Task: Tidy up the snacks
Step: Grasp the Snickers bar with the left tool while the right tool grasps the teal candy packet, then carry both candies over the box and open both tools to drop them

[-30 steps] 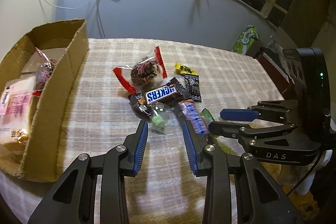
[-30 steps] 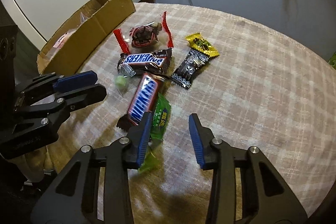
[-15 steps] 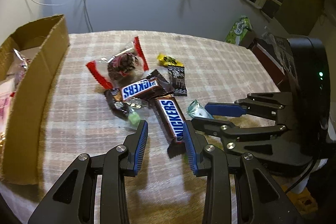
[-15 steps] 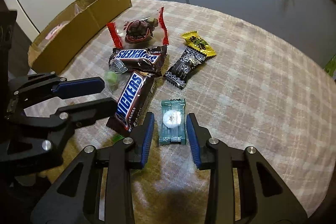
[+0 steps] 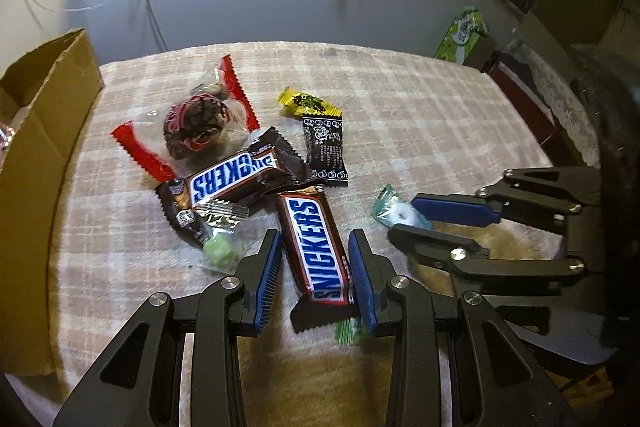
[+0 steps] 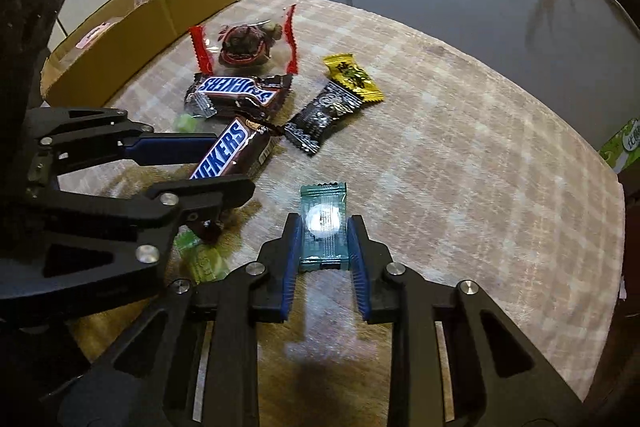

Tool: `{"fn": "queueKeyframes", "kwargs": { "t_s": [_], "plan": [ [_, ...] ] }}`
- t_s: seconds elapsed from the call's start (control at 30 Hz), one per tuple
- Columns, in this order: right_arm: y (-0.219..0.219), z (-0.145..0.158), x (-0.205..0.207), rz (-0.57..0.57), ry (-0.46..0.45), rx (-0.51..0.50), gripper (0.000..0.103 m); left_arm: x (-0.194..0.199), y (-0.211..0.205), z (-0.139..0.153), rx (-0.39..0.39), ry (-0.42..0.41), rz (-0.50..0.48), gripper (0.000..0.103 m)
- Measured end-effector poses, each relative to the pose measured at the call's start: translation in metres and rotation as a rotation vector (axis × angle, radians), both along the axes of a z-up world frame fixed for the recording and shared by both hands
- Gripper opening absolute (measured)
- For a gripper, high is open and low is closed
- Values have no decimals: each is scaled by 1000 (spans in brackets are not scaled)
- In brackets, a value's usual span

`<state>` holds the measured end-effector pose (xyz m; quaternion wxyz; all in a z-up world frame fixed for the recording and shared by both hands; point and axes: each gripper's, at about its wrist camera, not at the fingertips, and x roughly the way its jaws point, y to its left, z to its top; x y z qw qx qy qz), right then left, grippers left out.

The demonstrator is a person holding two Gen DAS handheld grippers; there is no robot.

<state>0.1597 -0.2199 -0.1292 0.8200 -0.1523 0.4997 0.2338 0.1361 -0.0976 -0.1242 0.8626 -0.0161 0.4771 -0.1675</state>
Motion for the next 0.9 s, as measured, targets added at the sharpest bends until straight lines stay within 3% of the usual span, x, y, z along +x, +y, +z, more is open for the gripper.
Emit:
{"fn": "queueKeyframes", "kwargs": {
  "t_s": [0.2, 0.5, 0.9],
  "plan": [
    [-7, 1, -1, -21, -2, 8, 24, 2, -9, -2, 68, -38, -20, 27],
    [-11, 8, -3, -45, -17, 31, 24, -10, 1, 8, 37, -59, -11, 26],
    [6, 43, -11, -24, -85, 65, 24, -31, 41, 45, -18, -145, 54, 26]
  ]
}}
